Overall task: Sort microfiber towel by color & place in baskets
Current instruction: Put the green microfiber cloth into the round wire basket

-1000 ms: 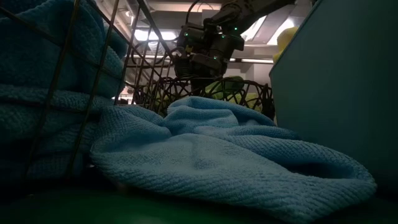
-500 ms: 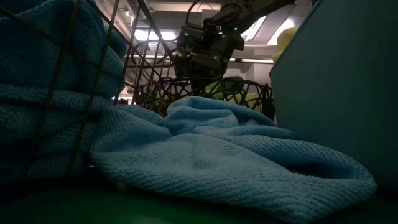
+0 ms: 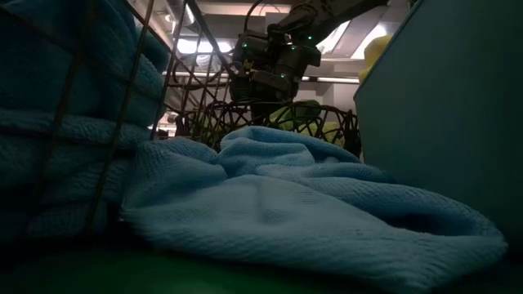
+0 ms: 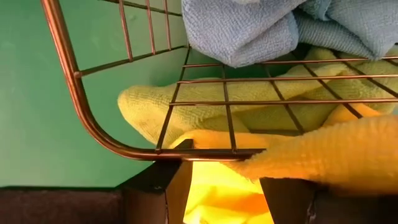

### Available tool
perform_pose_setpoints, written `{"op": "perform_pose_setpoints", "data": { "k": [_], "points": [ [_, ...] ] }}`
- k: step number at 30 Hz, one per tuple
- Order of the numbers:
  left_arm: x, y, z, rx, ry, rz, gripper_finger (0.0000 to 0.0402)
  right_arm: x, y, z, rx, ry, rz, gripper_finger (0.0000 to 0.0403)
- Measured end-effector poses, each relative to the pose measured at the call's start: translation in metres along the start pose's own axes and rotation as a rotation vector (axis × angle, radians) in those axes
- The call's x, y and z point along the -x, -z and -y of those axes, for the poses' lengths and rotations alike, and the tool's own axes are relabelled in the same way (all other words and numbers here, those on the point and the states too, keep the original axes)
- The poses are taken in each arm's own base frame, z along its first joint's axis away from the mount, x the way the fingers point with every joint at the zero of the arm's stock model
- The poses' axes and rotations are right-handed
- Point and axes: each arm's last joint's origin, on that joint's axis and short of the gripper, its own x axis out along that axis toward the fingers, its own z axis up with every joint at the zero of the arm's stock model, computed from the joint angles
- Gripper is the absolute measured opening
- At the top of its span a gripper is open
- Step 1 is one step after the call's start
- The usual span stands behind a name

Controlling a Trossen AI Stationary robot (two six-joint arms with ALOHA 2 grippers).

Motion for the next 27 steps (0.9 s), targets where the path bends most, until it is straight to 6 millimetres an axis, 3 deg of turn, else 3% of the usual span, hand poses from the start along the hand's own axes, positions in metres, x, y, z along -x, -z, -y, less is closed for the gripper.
{"op": "perform_pose_setpoints", "data": {
  "k": [7,18,22,27],
  "points": [
    [0.0000,-0.0008,0.0004,0.001,0.005,0.008,0.0149,0.0000,0.0000,0.0000,0.000,0.000,0.000,0.0021],
    [0.0000,-0.0012,0.0008,0.038,0.011,0.011,0.0008,0.0001,0.0000,0.0003,-0.001,0.000,0.000,0.0021],
    [0.0000,-0.0012,0.0008,0.054,0.011,0.011,0.0008,0.0001,0.0000,0.0003,-0.022,0.000,0.001,0.0030],
    [0.0000,-0.0011,0.0008,0.056,0.011,0.010,0.0003,0.0000,-0.0004,0.0002,-0.023,0.000,0.005,0.0081]
  ]
}}
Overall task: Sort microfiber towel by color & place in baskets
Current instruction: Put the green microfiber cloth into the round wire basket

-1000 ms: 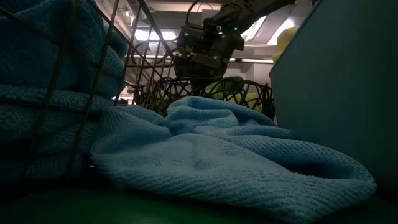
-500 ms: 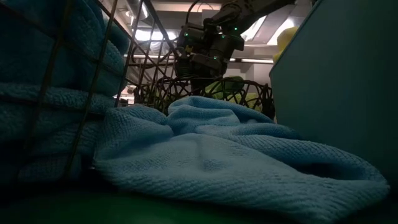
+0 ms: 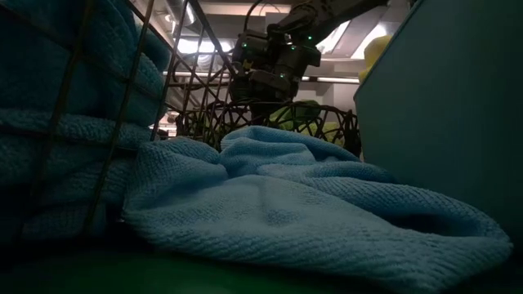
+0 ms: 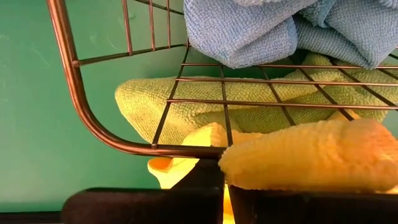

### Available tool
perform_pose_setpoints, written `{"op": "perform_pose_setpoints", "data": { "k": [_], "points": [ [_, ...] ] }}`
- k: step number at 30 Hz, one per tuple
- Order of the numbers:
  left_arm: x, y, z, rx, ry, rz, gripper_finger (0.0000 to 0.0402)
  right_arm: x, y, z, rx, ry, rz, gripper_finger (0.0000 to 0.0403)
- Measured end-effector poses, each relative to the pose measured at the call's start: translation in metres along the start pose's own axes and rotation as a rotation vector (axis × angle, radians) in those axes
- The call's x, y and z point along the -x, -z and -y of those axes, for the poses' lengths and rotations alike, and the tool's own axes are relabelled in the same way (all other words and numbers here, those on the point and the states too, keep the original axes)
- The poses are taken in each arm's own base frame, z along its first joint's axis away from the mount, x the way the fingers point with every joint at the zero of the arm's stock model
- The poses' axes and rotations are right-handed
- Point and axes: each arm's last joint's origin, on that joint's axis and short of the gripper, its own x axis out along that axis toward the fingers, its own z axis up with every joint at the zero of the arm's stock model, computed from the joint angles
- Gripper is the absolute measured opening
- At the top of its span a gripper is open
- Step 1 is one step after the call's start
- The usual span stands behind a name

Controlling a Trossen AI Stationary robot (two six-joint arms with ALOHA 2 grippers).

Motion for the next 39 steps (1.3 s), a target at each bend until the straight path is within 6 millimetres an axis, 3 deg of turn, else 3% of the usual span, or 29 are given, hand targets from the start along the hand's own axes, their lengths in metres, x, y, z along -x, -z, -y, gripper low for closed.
{"op": "perform_pose_setpoints", "data": {
  "k": [5,18,27,39],
  "points": [
    [0.005,-0.001,0.000,0.000,0.003,0.007,0.0002,0.004,-0.001,-0.001,0.001,-0.001,0.008,0.0114],
    [0.038,0.005,-0.004,0.057,0.001,0.069,0.0000,0.043,-0.005,-0.012,0.025,0.035,0.091,0.0117],
    [0.081,0.008,-0.011,0.094,-0.055,0.180,0.0000,0.069,-0.006,-0.019,0.038,0.077,0.143,0.0117],
    [0.152,0.005,-0.026,0.181,-0.211,0.525,0.0000,0.115,-0.005,-0.033,0.070,0.095,0.258,0.0117]
  ]
}}
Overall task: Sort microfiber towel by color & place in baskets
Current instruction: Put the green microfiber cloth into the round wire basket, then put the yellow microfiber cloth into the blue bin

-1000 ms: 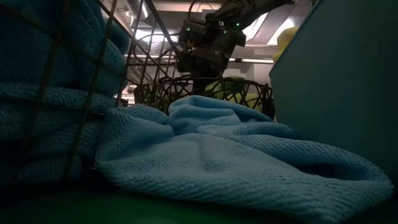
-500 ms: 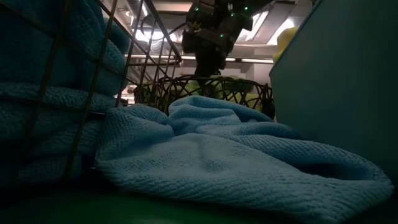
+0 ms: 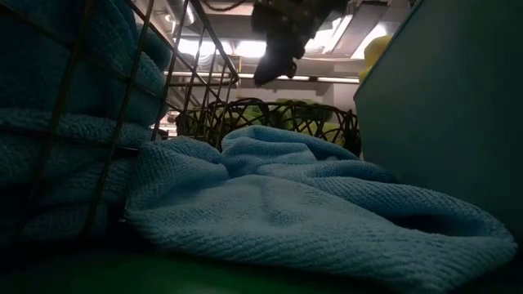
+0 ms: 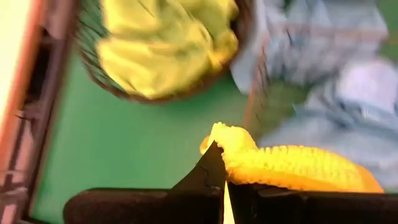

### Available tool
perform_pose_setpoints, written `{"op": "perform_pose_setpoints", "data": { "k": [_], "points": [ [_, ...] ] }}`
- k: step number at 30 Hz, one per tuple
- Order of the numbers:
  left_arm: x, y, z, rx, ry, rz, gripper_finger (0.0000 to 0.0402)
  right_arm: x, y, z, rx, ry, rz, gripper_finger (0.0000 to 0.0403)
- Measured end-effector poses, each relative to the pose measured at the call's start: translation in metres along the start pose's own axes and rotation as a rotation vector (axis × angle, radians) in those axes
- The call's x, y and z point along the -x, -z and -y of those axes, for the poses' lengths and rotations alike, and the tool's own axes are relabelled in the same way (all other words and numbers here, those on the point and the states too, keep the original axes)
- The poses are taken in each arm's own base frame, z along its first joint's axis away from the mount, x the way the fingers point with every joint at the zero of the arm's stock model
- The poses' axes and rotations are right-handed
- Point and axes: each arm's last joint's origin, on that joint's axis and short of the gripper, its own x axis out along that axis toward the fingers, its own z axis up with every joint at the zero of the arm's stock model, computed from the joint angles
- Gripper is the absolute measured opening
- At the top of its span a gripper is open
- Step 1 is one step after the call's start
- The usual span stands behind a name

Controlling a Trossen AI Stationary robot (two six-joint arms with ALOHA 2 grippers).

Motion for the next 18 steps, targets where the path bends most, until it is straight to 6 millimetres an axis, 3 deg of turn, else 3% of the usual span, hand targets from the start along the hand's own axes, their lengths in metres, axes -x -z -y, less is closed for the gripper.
{"op": "perform_pose_setpoints", "data": {
  "k": [6,18],
  "points": [
    [0.021,-0.016,-0.016,0.072,-0.103,0.156,0.0000,0.015,-0.006,-0.004,0.019,-0.018,0.076,0.0117],
    [0.049,-0.042,-0.044,0.050,-0.267,0.370,0.0000,0.029,-0.025,-0.006,0.084,-0.045,0.278,0.0117]
  ]
}}
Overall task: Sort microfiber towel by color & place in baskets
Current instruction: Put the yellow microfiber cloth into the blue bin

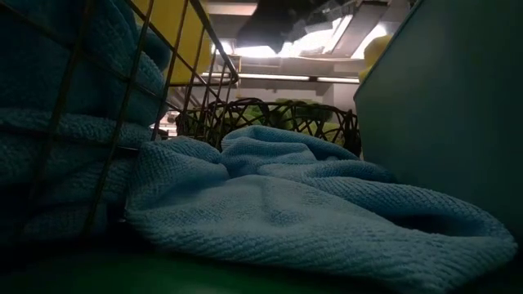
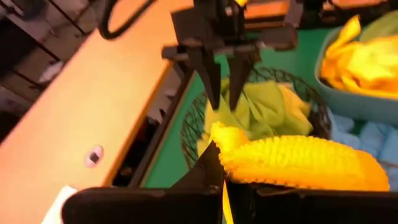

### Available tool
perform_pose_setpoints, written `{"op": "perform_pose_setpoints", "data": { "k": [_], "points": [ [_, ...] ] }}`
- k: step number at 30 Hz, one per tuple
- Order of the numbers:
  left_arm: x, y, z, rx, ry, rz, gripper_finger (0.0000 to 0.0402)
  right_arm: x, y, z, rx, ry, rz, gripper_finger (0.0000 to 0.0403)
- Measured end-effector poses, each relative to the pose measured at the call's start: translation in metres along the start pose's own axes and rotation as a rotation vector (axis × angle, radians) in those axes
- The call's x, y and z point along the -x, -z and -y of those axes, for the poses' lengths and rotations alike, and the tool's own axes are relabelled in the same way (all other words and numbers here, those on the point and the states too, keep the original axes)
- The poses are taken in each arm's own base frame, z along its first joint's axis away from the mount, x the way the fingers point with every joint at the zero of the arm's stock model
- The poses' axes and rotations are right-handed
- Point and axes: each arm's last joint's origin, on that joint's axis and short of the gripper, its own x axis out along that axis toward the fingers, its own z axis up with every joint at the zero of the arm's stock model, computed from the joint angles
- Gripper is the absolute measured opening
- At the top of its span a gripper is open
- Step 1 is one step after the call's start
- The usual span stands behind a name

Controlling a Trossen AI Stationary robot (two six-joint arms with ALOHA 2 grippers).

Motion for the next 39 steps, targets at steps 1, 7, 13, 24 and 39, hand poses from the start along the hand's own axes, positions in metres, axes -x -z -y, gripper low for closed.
{"op": "perform_pose_setpoints", "data": {
  "k": [1,7,13,24,39],
  "points": [
    [0.000,-0.002,-0.001,0.000,-0.006,0.015,0.0000,0.000,-0.002,0.000,0.005,-0.003,0.018,0.0117],
    [-0.002,-0.015,-0.007,-0.020,-0.044,0.093,0.0000,0.001,-0.009,0.000,0.028,-0.011,0.096,0.0117],
    [-0.006,-0.028,-0.010,-0.059,-0.062,0.173,0.0000,0.002,-0.019,0.001,0.061,-0.001,0.195,0.0117],
    [-0.008,-0.037,-0.014,-0.105,-0.075,0.221,0.0000,0.003,-0.023,-0.011,0.111,-0.306,0.251,0.0117],
    [-0.009,-0.041,-0.010,-0.087,-0.002,0.250,0.0000,0.003,-0.023,-0.011,0.052,-0.329,0.241,0.0122]
  ]
}}
